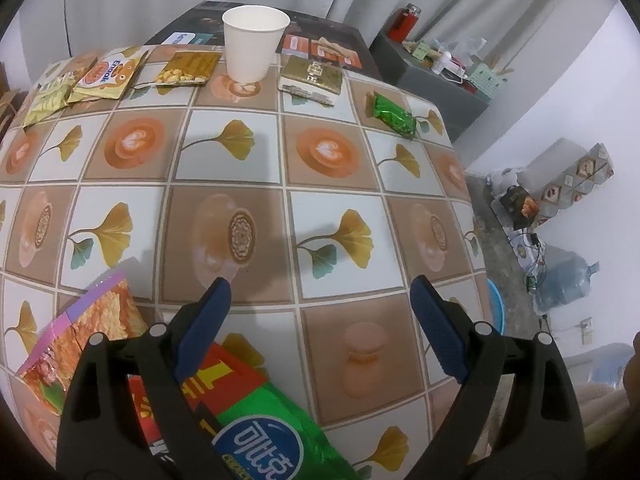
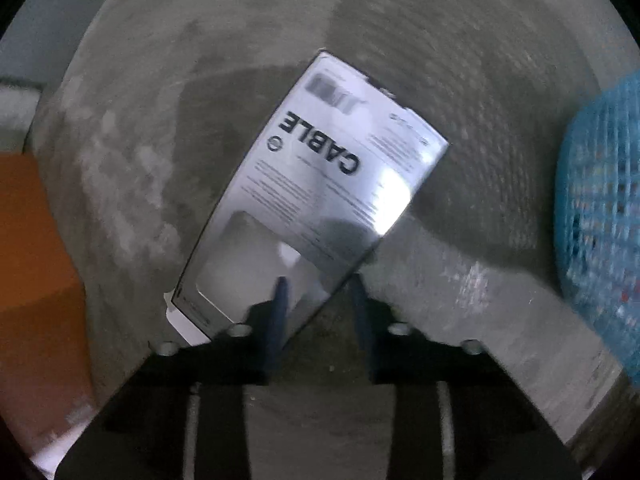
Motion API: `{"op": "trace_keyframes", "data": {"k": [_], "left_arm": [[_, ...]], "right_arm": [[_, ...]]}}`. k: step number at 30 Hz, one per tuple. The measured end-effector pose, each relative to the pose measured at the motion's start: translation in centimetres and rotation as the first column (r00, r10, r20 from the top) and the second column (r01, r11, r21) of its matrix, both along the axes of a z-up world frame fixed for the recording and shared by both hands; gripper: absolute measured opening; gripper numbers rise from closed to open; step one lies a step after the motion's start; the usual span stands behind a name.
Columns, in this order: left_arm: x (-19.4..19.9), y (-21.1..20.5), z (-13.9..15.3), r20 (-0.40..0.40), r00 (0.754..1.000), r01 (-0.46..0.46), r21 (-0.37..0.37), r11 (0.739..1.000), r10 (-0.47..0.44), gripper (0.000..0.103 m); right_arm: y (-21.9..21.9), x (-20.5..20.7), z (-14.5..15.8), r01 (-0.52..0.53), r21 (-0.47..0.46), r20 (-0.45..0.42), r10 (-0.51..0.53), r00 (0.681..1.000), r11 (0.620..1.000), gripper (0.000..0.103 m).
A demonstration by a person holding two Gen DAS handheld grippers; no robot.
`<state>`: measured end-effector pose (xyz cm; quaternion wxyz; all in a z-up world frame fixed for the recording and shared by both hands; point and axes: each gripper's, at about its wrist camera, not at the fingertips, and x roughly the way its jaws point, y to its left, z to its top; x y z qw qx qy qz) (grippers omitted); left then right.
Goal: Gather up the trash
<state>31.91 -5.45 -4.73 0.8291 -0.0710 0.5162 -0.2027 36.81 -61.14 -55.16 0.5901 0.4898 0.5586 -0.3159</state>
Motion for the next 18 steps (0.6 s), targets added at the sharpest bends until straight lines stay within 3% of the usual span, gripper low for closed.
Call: {"op": "trace_keyframes", "data": {"k": [3, 4, 6, 10, 18], "left_arm": [[-0.3, 0.2, 0.1, 0.003, 1.0, -0.002, -0.005, 1.0, 0.002, 0.087], [-0.3, 0.2, 0.0, 0.002, 1.0, -0.002, -0.004, 1.0, 0.002, 0.087], [-0.3, 0.4, 0.0, 0.0, 1.0, -0.007, -0.002, 1.0, 0.007, 0.087], [0.1, 1.0, -0.2, -0.003, 1.0, -0.023, 0.004, 1.0, 0.023, 0.087], [1.7, 2.4, -1.5, -0.027, 0.997, -0.067, 0.021, 0.998, 0.067, 0.087]], "right_arm": [[-0.2, -0.6, 0.3, 0.005, 0.032, 0.039, -0.006, 0.999, 0.999, 0.029], [-0.2, -0.8, 0.6, 0.015, 0.028, 0.057, -0.016, 0.998, 0.999, 0.046], [-0.6, -1.4, 0.8, 0.052, 0.035, 0.082, -0.055, 0.995, 0.998, 0.065], [-1.3, -2.1, -0.4, 0.15, 0.111, 0.109, -0.162, 0.981, 0.982, 0.07], [-4.0, 0.4, -1.2, 0.242, 0.112, 0.009, -0.245, 0.97, 0.964, 0.07]]}}
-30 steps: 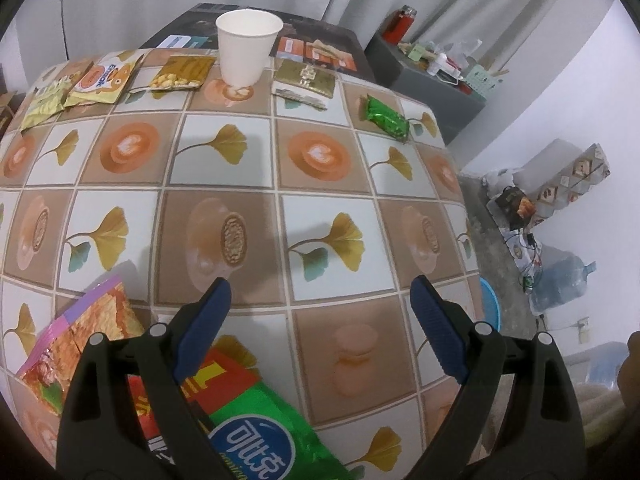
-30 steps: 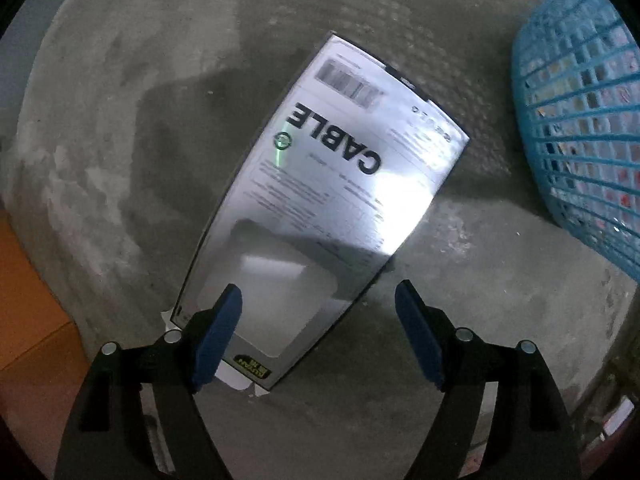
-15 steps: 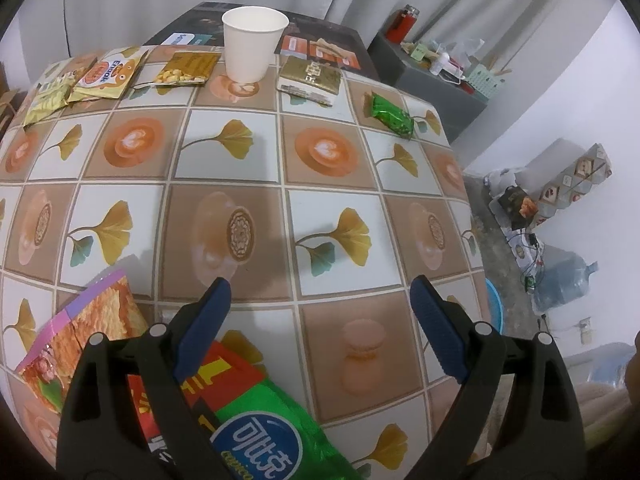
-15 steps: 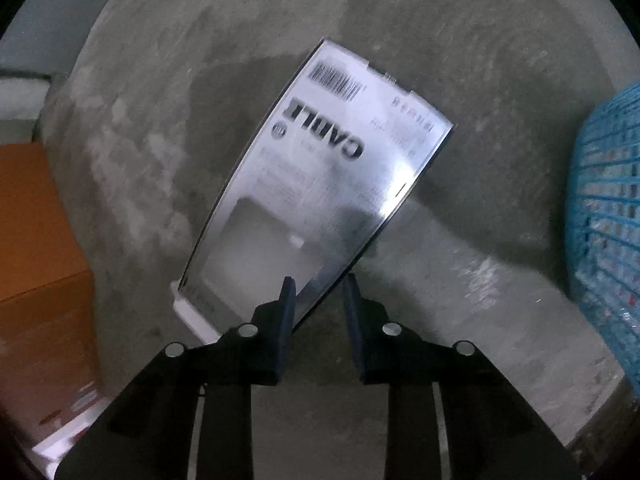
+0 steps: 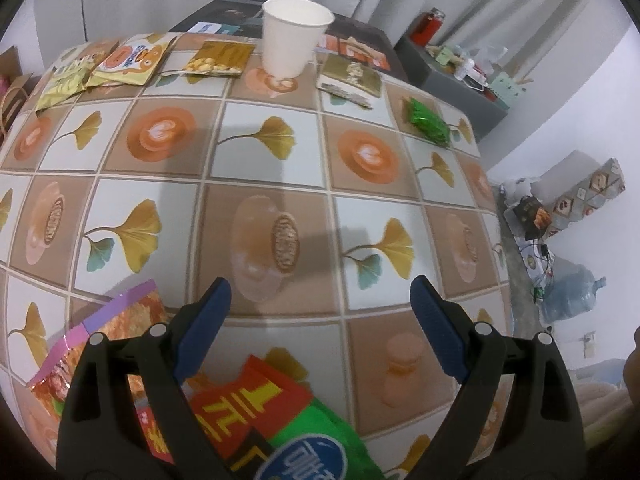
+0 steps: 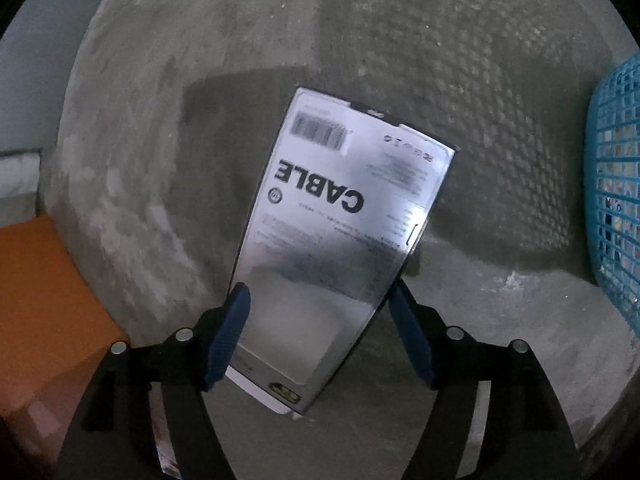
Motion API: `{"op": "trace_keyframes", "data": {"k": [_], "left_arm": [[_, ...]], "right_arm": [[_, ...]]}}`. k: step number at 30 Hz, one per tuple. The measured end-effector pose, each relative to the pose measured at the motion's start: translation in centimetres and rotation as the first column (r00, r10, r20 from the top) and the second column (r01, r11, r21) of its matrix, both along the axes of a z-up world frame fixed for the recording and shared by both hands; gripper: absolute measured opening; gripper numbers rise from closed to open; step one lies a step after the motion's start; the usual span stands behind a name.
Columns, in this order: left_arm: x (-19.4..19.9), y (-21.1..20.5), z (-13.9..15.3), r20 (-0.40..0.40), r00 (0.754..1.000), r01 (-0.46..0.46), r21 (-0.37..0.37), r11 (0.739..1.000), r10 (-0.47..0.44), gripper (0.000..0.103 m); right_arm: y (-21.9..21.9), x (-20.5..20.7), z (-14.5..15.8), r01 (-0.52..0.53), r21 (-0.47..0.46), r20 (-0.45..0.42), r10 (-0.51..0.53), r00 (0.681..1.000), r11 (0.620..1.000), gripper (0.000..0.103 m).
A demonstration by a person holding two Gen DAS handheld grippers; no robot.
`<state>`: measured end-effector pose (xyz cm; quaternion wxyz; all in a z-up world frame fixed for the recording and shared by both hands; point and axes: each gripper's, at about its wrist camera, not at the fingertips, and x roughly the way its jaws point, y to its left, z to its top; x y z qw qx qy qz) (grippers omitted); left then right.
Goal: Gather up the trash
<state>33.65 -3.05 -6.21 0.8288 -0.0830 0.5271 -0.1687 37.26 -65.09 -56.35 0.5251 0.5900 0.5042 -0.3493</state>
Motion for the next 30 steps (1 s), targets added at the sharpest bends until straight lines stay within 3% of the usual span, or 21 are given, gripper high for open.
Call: {"op": "trace_keyframes", "data": {"k": [9, 16, 23, 27, 30], "left_arm": [[0.6, 1.2, -1.3, -0.023, 0.999, -0.031, 0.016, 0.999, 0.031, 0.087], [0.8, 1.7, -1.6, -0.026, 0.999, -0.04, 0.018, 0.999, 0.04, 0.087], [0.8, 1.6, -1.7, -0.025, 0.999, -0.044, 0.032, 0.999, 0.045, 0.087], [0.8, 1.7, -1.5, -0.022, 0.998, -0.051, 0.033, 0.998, 0.052, 0.087], [0.9, 1.8, -1.4, -0.019, 0.999, -0.05, 0.033, 0.998, 0.051, 0.087]], "right_arm": [[-1.2, 1.3, -1.8, 0.163, 0.112, 0.07, -0.171, 0.983, 0.98, 0.07], [0.0, 4.7, -2.2, 0.063, 0.013, 0.046, -0.063, 0.997, 0.998, 0.073], [0.6, 4.6, -2.5, 0.032, 0.022, 0.049, -0.033, 0.998, 0.999, 0.073], [0.3, 3.1, -1.6, 0.037, 0.036, 0.15, -0.042, 0.988, 0.999, 0.073], [0.3, 1.9, 0.7, -0.036, -0.043, 0.196, 0.043, 0.98, 0.998, 0.073]]}}
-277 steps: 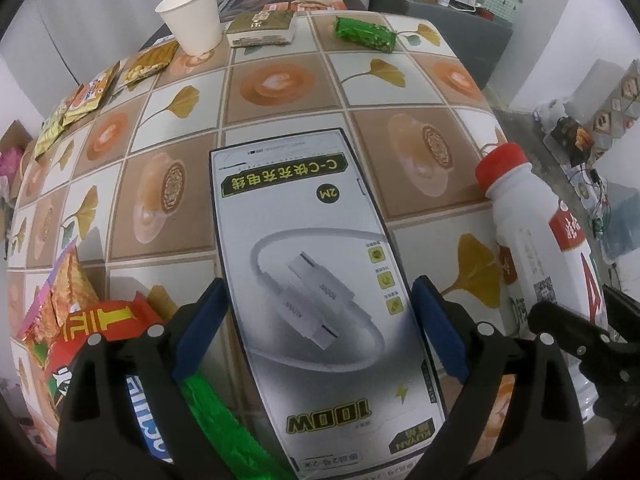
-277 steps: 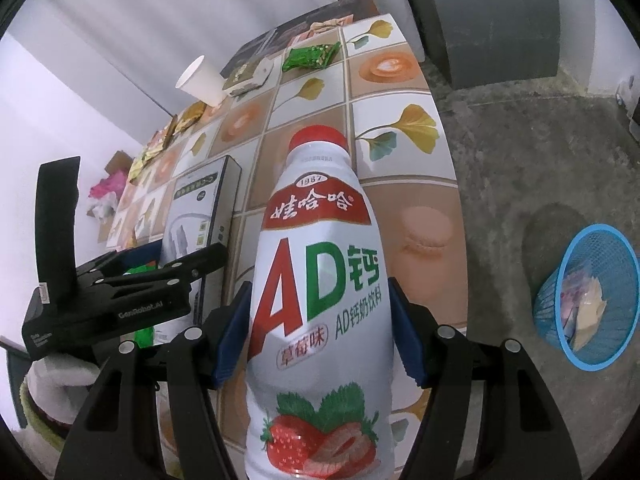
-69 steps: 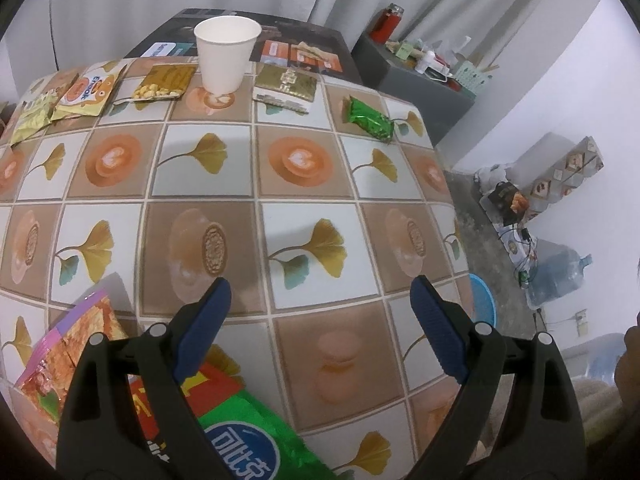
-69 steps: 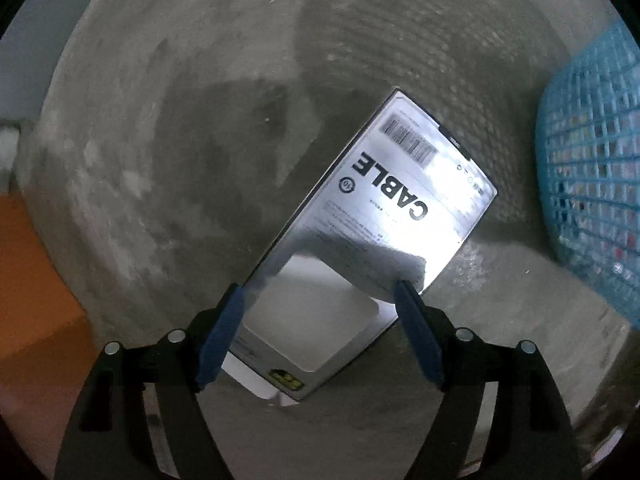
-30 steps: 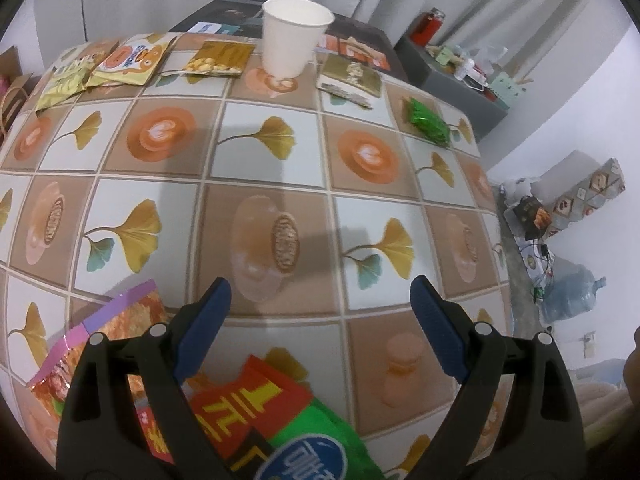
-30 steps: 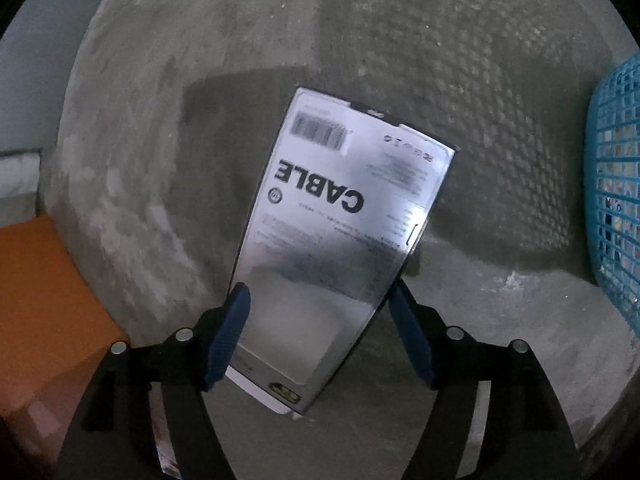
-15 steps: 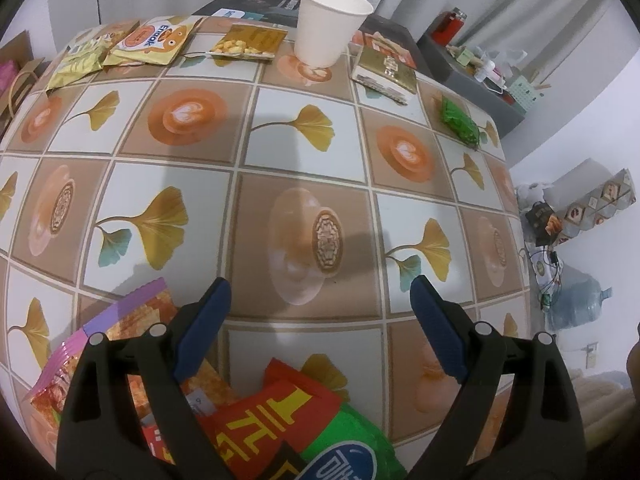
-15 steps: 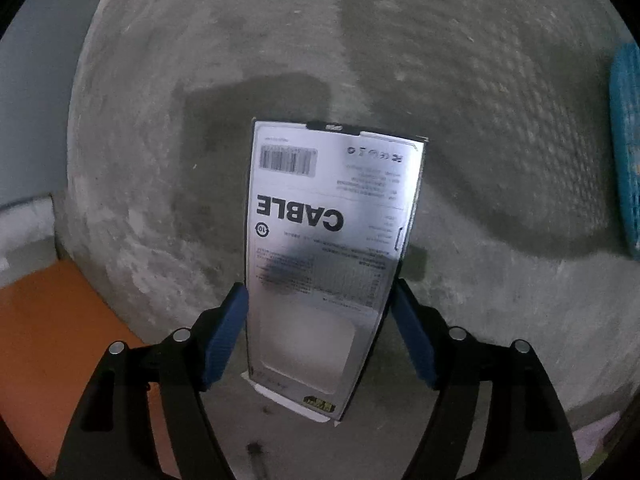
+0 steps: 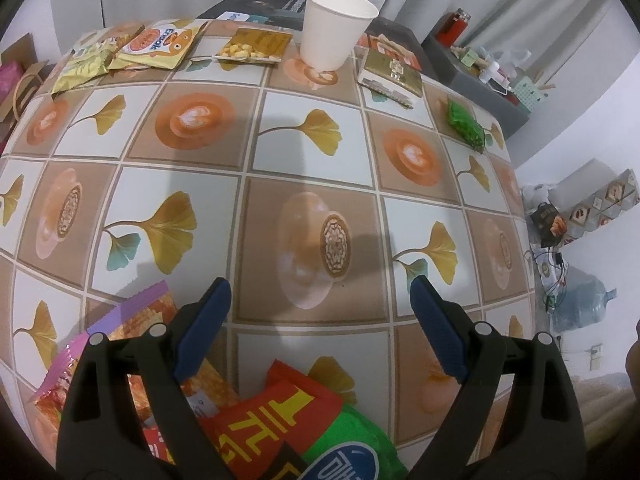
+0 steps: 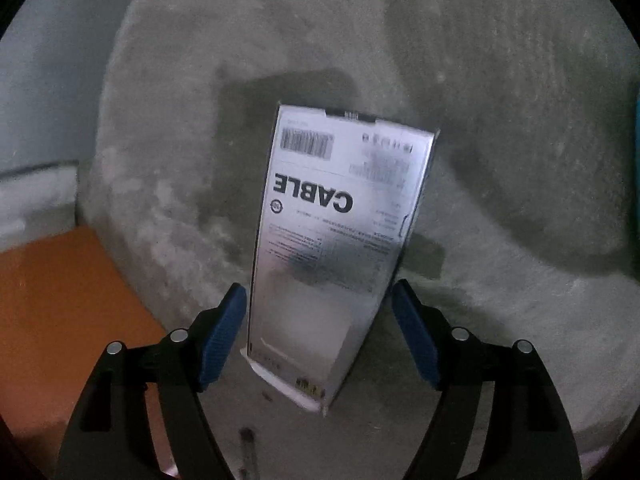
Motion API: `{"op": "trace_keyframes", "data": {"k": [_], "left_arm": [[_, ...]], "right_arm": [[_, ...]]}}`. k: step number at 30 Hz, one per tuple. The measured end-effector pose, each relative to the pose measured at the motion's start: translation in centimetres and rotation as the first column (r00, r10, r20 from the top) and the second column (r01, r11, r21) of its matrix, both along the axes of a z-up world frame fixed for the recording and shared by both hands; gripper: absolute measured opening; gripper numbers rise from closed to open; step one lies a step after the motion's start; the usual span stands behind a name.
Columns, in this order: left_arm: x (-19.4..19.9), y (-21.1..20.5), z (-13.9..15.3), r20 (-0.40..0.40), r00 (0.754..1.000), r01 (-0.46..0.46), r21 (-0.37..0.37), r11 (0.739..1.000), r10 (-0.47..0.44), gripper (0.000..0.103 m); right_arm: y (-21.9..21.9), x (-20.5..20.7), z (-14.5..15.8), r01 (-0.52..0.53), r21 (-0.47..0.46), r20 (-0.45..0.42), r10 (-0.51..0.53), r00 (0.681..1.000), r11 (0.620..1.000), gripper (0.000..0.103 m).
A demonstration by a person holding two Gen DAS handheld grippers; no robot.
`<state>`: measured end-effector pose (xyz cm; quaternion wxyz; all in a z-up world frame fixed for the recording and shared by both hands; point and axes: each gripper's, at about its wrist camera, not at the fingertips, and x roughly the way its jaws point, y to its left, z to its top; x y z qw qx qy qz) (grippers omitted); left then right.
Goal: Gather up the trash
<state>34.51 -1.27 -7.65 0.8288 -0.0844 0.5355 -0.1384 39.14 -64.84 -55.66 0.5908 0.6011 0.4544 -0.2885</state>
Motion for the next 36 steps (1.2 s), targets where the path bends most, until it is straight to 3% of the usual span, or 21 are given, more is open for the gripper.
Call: {"op": "trace_keyframes", "data": {"k": [2, 4, 5, 6, 7, 9, 13, 16, 18, 20, 22, 25, 29, 36], "left_arm": [[0.0, 0.0, 0.1, 0.003, 1.0, 0.002, 0.0, 1.0, -0.002, 0.087], [0.0, 0.0, 0.1, 0.003, 1.0, 0.002, -0.001, 1.0, -0.002, 0.087], [0.0, 0.0, 0.1, 0.005, 1.0, 0.004, -0.002, 1.0, -0.004, 0.087], [0.0, 0.0, 0.2, 0.005, 1.0, 0.003, -0.001, 1.0, -0.003, 0.087], [0.0, 0.0, 0.2, 0.004, 1.0, 0.002, -0.001, 1.0, -0.002, 0.087], [0.0, -0.1, 0.2, 0.003, 1.0, 0.004, -0.005, 1.0, -0.004, 0.087], [-0.1, -0.3, 0.4, 0.01, 1.0, 0.008, -0.009, 1.0, -0.008, 0.087], [-0.2, -0.5, 0.4, 0.009, 1.0, 0.007, -0.005, 1.0, -0.007, 0.087], [-0.2, -0.5, 0.4, 0.006, 1.0, 0.002, 0.003, 1.0, -0.002, 0.087], [0.0, -0.5, 0.4, 0.004, 1.0, 0.0, 0.012, 1.0, 0.0, 0.087], [0.1, -0.5, 0.3, 0.004, 1.0, 0.0, 0.019, 1.0, 0.0, 0.087], [0.4, -0.6, 0.3, 0.005, 1.0, 0.004, 0.027, 1.0, -0.004, 0.087], [0.7, -0.6, -0.1, 0.001, 1.0, 0.006, 0.031, 1.0, -0.006, 0.087], [0.9, -0.1, -0.7, -0.016, 1.0, -0.012, 0.028, 1.0, 0.012, 0.087]], "right_arm": [[0.1, -0.6, 2.2, -0.068, -0.091, 0.026, 0.071, 0.997, 0.994, 0.073], [0.5, -1.6, 6.5, -0.11, -0.283, 0.108, 0.146, 0.983, 0.953, 0.074], [0.9, -1.6, 8.5, -0.134, -0.39, 0.142, 0.204, 0.969, 0.911, 0.075], [1.5, -1.7, 10.6, -0.154, -0.503, 0.167, 0.271, 0.948, 0.85, 0.09], [1.9, -1.8, 11.9, -0.155, -0.577, 0.187, 0.315, 0.931, 0.802, 0.097], [1.5, -1.6, 12.3, -0.167, -0.61, 0.169, 0.333, 0.928, 0.775, 0.097], [-0.3, -2.0, 9.3, -0.136, -0.457, 0.169, 0.235, 0.957, 0.879, 0.097], [0.0, -1.8, 6.2, -0.13, -0.37, 0.145, 0.195, 0.97, 0.92, 0.097], [0.6, -1.3, 3.1, -0.084, -0.233, 0.135, 0.117, 0.984, 0.969, 0.097], [0.9, -1.5, 0.6, -0.01, -0.101, 0.114, 0.022, 0.993, 0.995, 0.097], [1.2, -1.0, -1.1, 0.046, -0.039, 0.084, -0.042, 0.996, 0.998, 0.097], [1.3, 0.8, -1.9, 0.037, -0.032, 0.031, -0.036, 0.999, 0.999, 0.097], [0.8, 2.1, -2.9, 0.119, 0.028, -0.022, -0.118, 0.993, 0.992, 0.097], [0.6, 4.9, -3.7, 0.102, 0.049, -0.153, -0.093, 0.984, 0.994, 0.097]]}}
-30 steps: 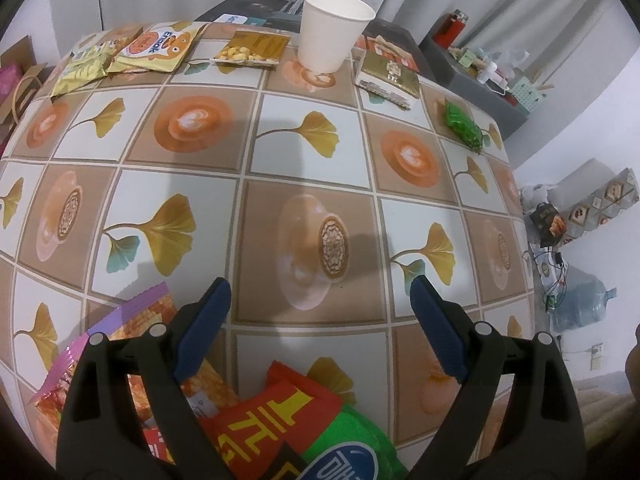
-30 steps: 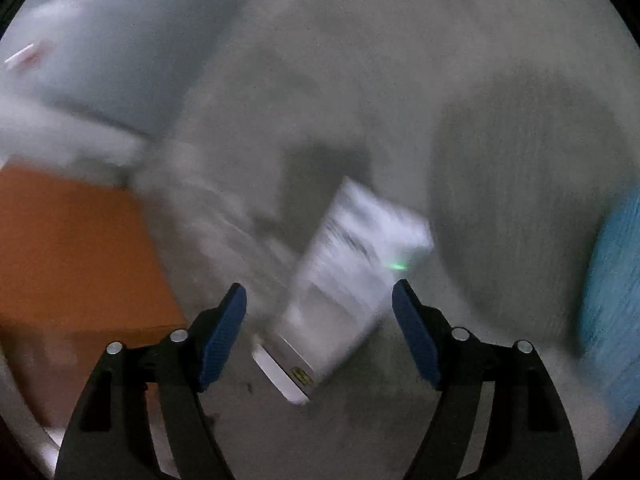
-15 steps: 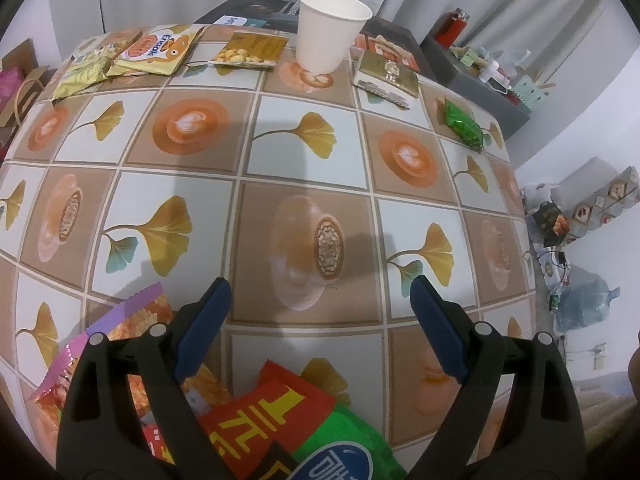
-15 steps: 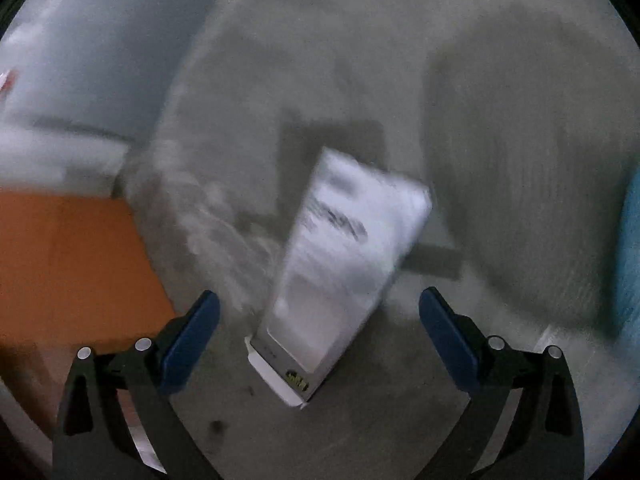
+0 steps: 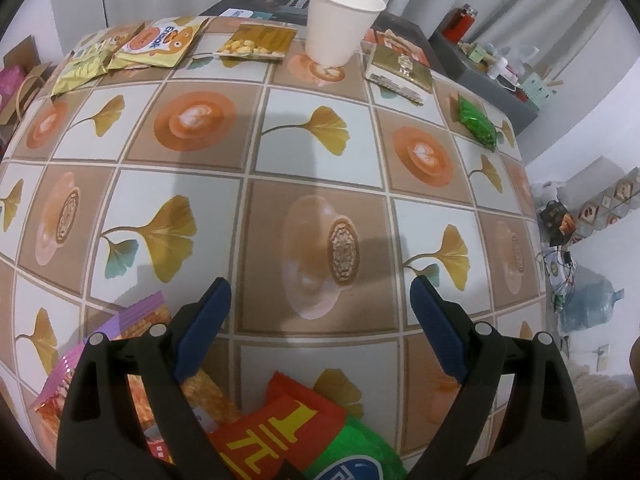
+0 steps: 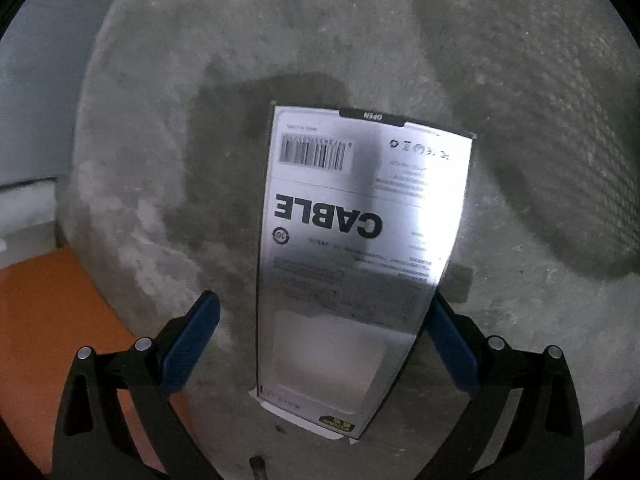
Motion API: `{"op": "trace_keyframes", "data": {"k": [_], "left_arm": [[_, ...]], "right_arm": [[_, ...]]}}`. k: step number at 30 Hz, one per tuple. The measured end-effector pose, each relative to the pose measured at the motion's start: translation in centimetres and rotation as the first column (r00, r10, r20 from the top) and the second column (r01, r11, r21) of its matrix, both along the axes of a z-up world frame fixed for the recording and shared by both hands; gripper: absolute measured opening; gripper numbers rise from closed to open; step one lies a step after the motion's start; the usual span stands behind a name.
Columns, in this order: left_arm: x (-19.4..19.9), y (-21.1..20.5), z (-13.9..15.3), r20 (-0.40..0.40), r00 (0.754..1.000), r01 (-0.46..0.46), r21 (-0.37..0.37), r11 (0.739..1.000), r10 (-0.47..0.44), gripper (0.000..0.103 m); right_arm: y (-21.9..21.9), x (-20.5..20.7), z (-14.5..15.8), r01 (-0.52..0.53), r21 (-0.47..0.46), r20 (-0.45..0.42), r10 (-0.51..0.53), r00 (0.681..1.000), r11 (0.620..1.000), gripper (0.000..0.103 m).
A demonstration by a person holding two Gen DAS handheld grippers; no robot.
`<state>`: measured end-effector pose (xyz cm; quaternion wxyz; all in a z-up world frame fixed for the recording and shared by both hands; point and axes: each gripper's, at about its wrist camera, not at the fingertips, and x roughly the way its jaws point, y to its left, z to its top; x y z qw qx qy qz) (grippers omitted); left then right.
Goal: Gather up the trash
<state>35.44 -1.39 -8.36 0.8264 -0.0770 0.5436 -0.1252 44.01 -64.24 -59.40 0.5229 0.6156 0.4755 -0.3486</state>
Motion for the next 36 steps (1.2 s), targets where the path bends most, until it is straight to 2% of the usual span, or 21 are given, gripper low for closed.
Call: {"op": "trace_keyframes", "data": {"k": [4, 7, 10, 14, 16, 20, 21, 22, 25, 26, 28, 29, 31, 32, 34, 36], "left_arm": [[-0.1, 0.0, 0.1, -0.001, 1.0, 0.0, -0.004, 1.0, 0.0, 0.087], [-0.2, -0.3, 0.2, 0.003, 1.0, 0.006, 0.002, 1.0, -0.006, 0.087], [-0.4, -0.4, 0.4, 0.006, 1.0, 0.006, 0.003, 1.0, -0.006, 0.087], [-0.7, -0.6, 1.2, 0.021, 1.0, 0.011, -0.006, 1.0, -0.011, 0.087], [-0.9, -0.8, 1.7, 0.039, 0.999, 0.02, -0.014, 1.0, -0.02, 0.087], [-1.1, -1.0, 2.5, 0.072, 0.997, 0.037, -0.051, 0.998, -0.033, 0.087], [-1.1, -1.0, 2.7, 0.079, 0.996, 0.039, -0.066, 0.997, -0.034, 0.087], [-1.1, -1.1, 3.0, 0.086, 0.996, 0.046, -0.085, 0.995, -0.038, 0.087], [-1.4, -1.5, 4.2, 0.114, 0.992, 0.063, -0.135, 0.989, -0.048, 0.087], [-1.7, -1.7, 4.8, 0.131, 0.99, 0.074, -0.151, 0.986, -0.055, 0.087], [-2.3, -2.1, 5.9, 0.159, 0.985, 0.095, -0.165, 0.982, -0.069, 0.087], [-2.8, -2.2, 6.6, 0.18, 0.981, 0.108, -0.169, 0.98, -0.077, 0.087], [-3.4, -2.4, 7.5, 0.203, 0.976, 0.119, -0.172, 0.978, -0.084, 0.087], [-3.9, -2.4, 8.0, 0.216, 0.972, 0.126, -0.177, 0.976, -0.086, 0.087], [-4.7, -2.3, 8.7, 0.232, 0.969, 0.131, -0.186, 0.974, -0.086, 0.087], [-5.6, -2.2, 9.2, 0.242, 0.967, 0.13, -0.194, 0.972, -0.081, 0.087]], "right_arm": [[0.4, 1.4, 0.0, -0.034, -0.033, -0.078, 0.031, 0.996, 0.999, 0.097], [1.3, 3.4, -0.1, -0.152, -0.07, -0.169, 0.138, 0.976, 0.986, 0.097], [2.0, 3.7, 0.2, -0.204, -0.087, -0.215, 0.181, 0.96, 0.975, 0.09], [2.3, 2.9, 0.7, -0.233, -0.075, -0.15, 0.22, 0.964, 0.969, 0.088], [2.4, 2.2, 2.4, -0.247, -0.109, -0.113, 0.235, 0.965, 0.963, 0.088], [3.1, 0.9, 8.7, -0.28, -0.224, 0.018, 0.291, 0.957, 0.934, 0.088], [3.6, 0.1, 12.0, -0.283, -0.275, 0.076, 0.314, 0.946, 0.919, 0.088], [3.8, -0.5, 13.9, -0.285, -0.302, 0.109, 0.33, 0.938, 0.91, 0.088], [4.7, -5.3, 23.3, -0.266, -0.414, 0.254, 0.391, 0.884, 0.87, 0.088], [4.8, -6.6, 25.2, -0.258, -0.435, 0.283, 0.403, 0.87, 0.862, 0.088], [5.1, -11.4, 31.0, -0.239, -0.518, 0.324, 0.447, 0.834, 0.821, 0.088], [4.9, -14.6, 34.0, -0.23, -0.565, 0.325, 0.471, 0.82, 0.792, 0.088], [4.3, -18.9, 36.9, -0.218, -0.624, 0.286, 0.48, 0.829, 0.75, 0.088], [3.8, -21.8, 38.2, -0.242, -0.662, 0.224, 0.495, 0.839, 0.709, 0.088], [2.9, -25.1, 38.4, -0.286, -0.674, 0.137, 0.495, 0.858, 0.682, 0.088], [0.7, -27.1, 36.8, -0.36, -0.623, 0.046, 0.493, 0.869, 0.694, 0.088]]}}
